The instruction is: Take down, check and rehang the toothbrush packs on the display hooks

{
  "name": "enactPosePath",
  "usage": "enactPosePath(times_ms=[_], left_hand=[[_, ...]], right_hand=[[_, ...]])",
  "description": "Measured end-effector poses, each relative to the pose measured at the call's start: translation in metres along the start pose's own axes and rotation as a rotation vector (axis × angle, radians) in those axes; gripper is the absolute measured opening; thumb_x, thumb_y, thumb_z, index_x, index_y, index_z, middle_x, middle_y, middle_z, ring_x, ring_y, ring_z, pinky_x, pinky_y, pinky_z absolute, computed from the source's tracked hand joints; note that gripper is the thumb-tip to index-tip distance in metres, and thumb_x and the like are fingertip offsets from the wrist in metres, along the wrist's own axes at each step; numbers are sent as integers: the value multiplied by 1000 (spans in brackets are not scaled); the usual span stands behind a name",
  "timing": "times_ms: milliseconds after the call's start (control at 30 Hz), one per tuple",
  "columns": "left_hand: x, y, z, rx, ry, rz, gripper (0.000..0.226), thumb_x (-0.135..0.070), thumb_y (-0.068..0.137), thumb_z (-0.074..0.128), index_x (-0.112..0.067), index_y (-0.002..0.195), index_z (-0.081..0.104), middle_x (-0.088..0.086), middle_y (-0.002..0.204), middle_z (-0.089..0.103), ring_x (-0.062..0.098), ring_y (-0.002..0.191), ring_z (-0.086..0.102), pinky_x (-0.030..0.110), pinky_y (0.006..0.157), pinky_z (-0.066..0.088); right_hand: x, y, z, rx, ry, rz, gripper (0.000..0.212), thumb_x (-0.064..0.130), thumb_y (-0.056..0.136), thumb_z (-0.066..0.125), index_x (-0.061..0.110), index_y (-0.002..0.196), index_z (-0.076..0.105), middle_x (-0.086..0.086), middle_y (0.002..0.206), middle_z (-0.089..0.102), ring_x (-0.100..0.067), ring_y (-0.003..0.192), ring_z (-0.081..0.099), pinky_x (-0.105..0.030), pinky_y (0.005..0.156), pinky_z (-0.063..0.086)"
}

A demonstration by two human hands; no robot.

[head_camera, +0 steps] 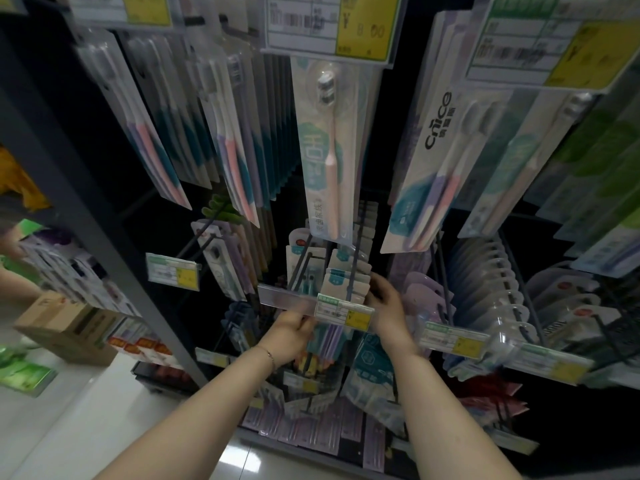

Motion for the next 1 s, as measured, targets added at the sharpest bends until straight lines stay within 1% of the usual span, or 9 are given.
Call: enactPosePath(times_ms=[100,267,400,533,600,733,800,933,1000], left_hand=[[5,2,-1,6,37,-31,23,-20,101,43,-22,119,57,6,115,62,11,83,61,42,84,55],[5,0,-2,-2,69,-44,23,-22,101,42,-28,120,55,4,108,63,8,79,62,47,77,54],[0,0,-2,-2,59,-31,24,-17,101,42,-36,112,52,-4,94,63,8,76,60,33,76,54],[-4,-1,-1,12,72,-39,23,-17,102,40,-36,108,51,-8,81,60,9,75,58,11,63,44],[-2,0,0,17,76,-51,21,-18,103,39,-32,111,53,-6,79,61,10,73,59,13,64,46],[7,3,1,7,110,-120,22,-24,102,40,-16,110,59,11,95,65,22,83,63,41,81,54],[9,2,1,5,108,-131,22,-24,102,40,-15,107,60,8,92,64,22,80,62,40,80,54],[2,0,1,8,74,-64,22,-20,102,40,-30,116,55,-2,102,62,14,82,61,19,74,49],[2,0,1,12,73,-76,23,-22,102,40,-29,118,55,-3,103,63,11,79,60,22,76,51]], right_hand=[[-5,5,1,43,-32,-4,45,4,89,63,20,131,56,-3,127,63,-23,119,59,-48,104,46],[2,4,5,70,-21,-17,36,2,90,63,12,125,61,-8,121,66,-27,115,61,-45,100,48],[15,1,5,51,-27,-34,23,1,93,57,20,96,69,-2,97,72,-20,93,66,-34,85,52],[15,3,3,19,-85,-67,29,1,92,57,26,84,69,-1,88,73,-20,86,66,-42,86,53],[15,4,4,18,-100,-113,31,0,92,56,27,82,68,-3,89,71,-20,85,64,-46,87,52],[18,2,7,33,-77,-138,35,3,91,51,35,88,66,-6,96,69,-26,93,63,-53,95,47],[23,0,7,39,-84,-140,42,-1,92,51,38,92,67,-2,99,70,-25,98,65,-51,96,47],[32,-4,6,32,-132,-115,37,0,93,52,33,98,69,6,97,73,-18,95,68,-46,93,53],[38,-4,8,47,-242,-142,32,5,92,54,32,101,69,9,97,72,-19,96,69,-42,90,55]])
Point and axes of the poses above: each hand's wrist, its own y-axis towards the middle knuckle, its own z-axis out of the palm, x = y × z, the point moved 7 cm from there along y, towards the middle knuckle
